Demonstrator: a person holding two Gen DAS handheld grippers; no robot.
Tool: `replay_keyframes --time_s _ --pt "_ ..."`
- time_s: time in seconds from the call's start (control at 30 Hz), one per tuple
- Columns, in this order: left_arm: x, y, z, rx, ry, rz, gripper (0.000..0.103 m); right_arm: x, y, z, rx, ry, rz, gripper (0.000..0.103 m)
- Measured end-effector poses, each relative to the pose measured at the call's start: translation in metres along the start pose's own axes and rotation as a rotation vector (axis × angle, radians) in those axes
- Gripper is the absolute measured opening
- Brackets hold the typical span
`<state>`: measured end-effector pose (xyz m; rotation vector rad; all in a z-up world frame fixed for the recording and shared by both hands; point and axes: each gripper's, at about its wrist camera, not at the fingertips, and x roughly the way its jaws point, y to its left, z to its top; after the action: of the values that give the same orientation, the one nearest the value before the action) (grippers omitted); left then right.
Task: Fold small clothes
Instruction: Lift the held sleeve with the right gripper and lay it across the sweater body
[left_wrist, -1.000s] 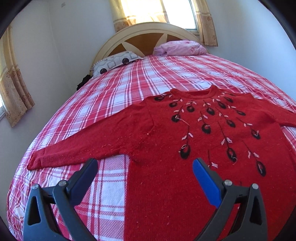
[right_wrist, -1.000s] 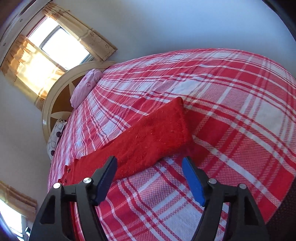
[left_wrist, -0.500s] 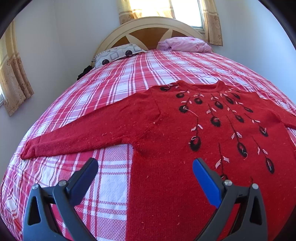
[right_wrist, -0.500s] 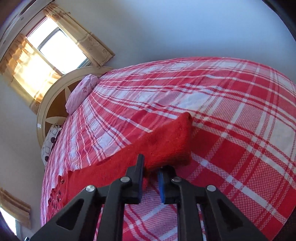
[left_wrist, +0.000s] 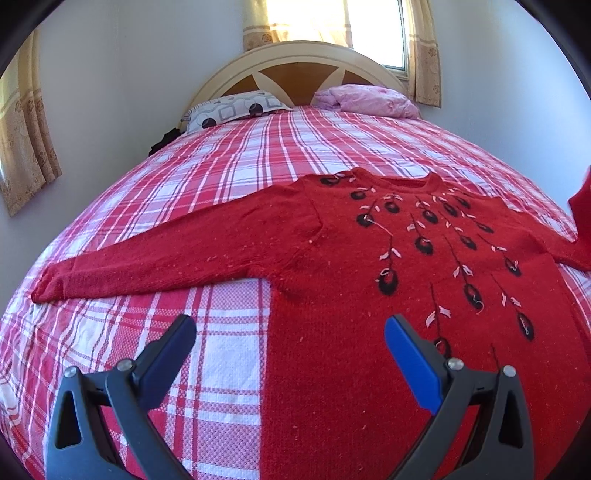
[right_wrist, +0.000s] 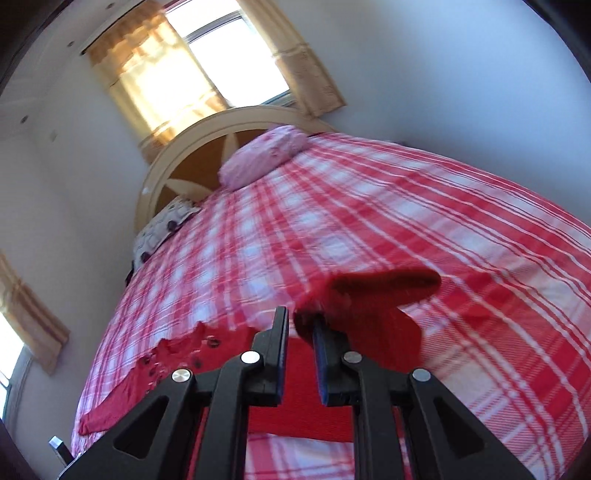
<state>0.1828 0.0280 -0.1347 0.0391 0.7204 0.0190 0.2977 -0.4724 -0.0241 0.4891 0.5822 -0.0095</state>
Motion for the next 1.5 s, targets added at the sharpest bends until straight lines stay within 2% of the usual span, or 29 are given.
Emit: replay_keyframes --time_s 0.17,0.27,0.37,0.4,0.43,0.47,0.5,0.53,0.6,0.73,0.97,1.03,1.1,1.13,1.17,1.27,1.37,1.5 --pt "0.005 0.009 -0.002 -0.056 0.023 -0.039 0.103 0.023 0.085 0.003 -0.110 0.041 0.113 0.013" --pt "0.006 0.012 -0.004 -0.073 0.032 -0.056 0.103 0.032 0.139 -0.004 -0.209 0.064 0.153 0.013" --pt "0.008 0.019 -0.007 -0.102 0.043 -0.077 0.103 0.040 0.175 -0.016 -0.309 0.078 0.101 0.013" --pt "0.007 0.021 -0.007 -0.113 0.047 -0.085 0.103 0.049 0.181 -0.021 -0.363 0.103 0.047 0.014" --pt "0.008 0.024 -0.008 -0.127 0.050 -0.094 0.103 0.056 0.183 -0.026 -0.412 0.129 -0.004 0.032" --pt "0.009 0.027 -0.008 -0.144 0.053 -0.103 0.103 0.063 0.180 -0.030 -0.452 0.155 -0.042 0.074" --pt "0.009 0.029 -0.008 -0.156 0.054 -0.109 0.103 0.072 0.171 -0.036 -0.485 0.187 -0.068 0.088" --pt "0.010 0.030 -0.009 -0.167 0.055 -0.114 0.103 0.078 0.162 -0.039 -0.506 0.211 -0.109 0.090" --pt "0.011 0.030 -0.009 -0.178 0.059 -0.122 0.103 0.091 0.135 -0.047 -0.555 0.252 -0.249 0.090" --pt "0.013 0.026 -0.008 -0.164 0.065 -0.124 0.103 0.111 0.080 -0.054 -0.583 0.290 -0.361 0.090" --pt "0.015 0.022 -0.009 -0.139 0.076 -0.120 0.103 0.145 0.042 -0.074 -0.604 0.337 -0.380 0.090" --pt "0.016 0.021 -0.009 -0.137 0.082 -0.123 0.103 0.157 0.036 -0.077 -0.602 0.351 -0.390 0.086" --pt "0.017 0.021 -0.009 -0.136 0.089 -0.129 0.103 0.164 0.030 -0.080 -0.597 0.358 -0.419 0.063" --pt "0.017 0.022 -0.010 -0.139 0.091 -0.132 0.103 0.167 0.026 -0.079 -0.575 0.369 -0.413 0.039" --pt "0.017 0.022 -0.010 -0.142 0.091 -0.138 0.103 0.167 0.022 -0.078 -0.556 0.378 -0.397 0.023" --pt "0.018 0.024 -0.010 -0.157 0.096 -0.153 0.103 0.163 0.027 -0.080 -0.580 0.371 -0.387 0.012" --pt "0.019 0.025 -0.011 -0.172 0.103 -0.168 0.103 0.143 0.046 -0.071 -0.588 0.333 -0.334 0.009" --pt "0.018 0.025 -0.012 -0.177 0.098 -0.177 0.103 0.110 0.094 -0.060 -0.644 0.266 -0.244 0.009"
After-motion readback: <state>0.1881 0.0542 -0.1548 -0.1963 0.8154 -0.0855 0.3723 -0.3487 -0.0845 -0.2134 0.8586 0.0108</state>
